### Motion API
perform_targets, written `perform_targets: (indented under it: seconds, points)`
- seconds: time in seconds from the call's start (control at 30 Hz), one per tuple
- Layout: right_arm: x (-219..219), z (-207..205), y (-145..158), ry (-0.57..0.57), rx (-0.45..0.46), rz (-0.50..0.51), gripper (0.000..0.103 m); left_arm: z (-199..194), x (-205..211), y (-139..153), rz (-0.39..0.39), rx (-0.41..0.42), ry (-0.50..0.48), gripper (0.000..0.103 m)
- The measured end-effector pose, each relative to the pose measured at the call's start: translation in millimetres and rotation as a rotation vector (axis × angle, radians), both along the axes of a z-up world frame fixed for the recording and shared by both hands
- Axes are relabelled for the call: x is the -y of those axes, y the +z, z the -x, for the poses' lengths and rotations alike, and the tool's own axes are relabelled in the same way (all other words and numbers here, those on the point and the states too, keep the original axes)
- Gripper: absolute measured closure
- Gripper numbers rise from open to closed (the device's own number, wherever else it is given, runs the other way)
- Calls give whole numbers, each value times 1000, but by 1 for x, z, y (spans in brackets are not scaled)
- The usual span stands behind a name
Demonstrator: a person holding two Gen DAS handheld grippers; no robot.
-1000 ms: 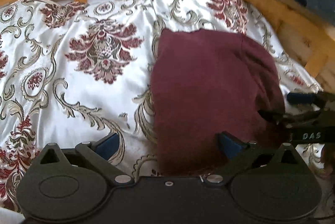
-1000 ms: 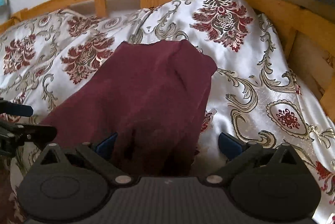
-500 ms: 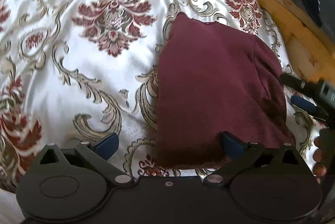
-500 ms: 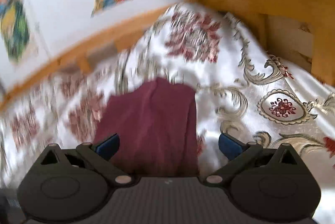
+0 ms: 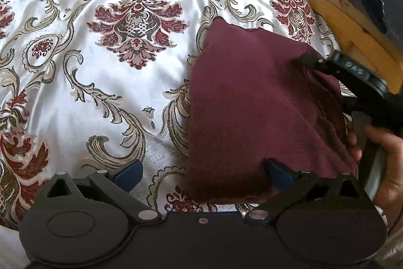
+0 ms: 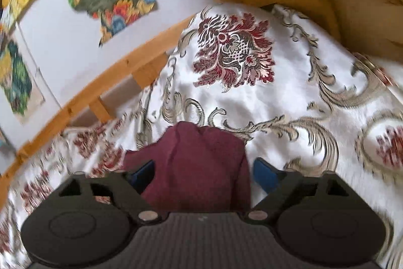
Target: Fold small clothes
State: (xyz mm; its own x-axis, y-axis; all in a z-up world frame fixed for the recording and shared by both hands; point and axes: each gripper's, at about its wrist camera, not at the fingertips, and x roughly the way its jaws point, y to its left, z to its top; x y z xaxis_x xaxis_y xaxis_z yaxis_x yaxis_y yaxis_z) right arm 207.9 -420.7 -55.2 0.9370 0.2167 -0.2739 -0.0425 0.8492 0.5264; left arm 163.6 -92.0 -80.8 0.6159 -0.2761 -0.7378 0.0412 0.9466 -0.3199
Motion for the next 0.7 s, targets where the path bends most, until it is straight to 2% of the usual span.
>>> perform_targets:
  seconds: [0.03,0.17,0.23,0.33,0.53,0.63,0.7]
  points:
    - [3,-3,-1,-1,-4,4,31,0,0,0,-1,1,-1,0]
    - [13,0,-11,-40,-7,-146,31,1,3,-1,-23,17,-10,0]
    - [12,4,-12,-52,-1,-168,30,1,5,-2,-29,21,-9,0]
    - [7,3,-9,-51,-10,-131,21,1,5,-2,-17,14,3,0]
    - [10,7,-6,-17,9,-160,1,2,4,-4,-6,11,14,0]
    - [14,22,3,-40,11,-138,2,2,3,-4,-2,9,16,0]
    - [14,26,6,-51,13,-113,12,2,3,-5,1,7,18,0]
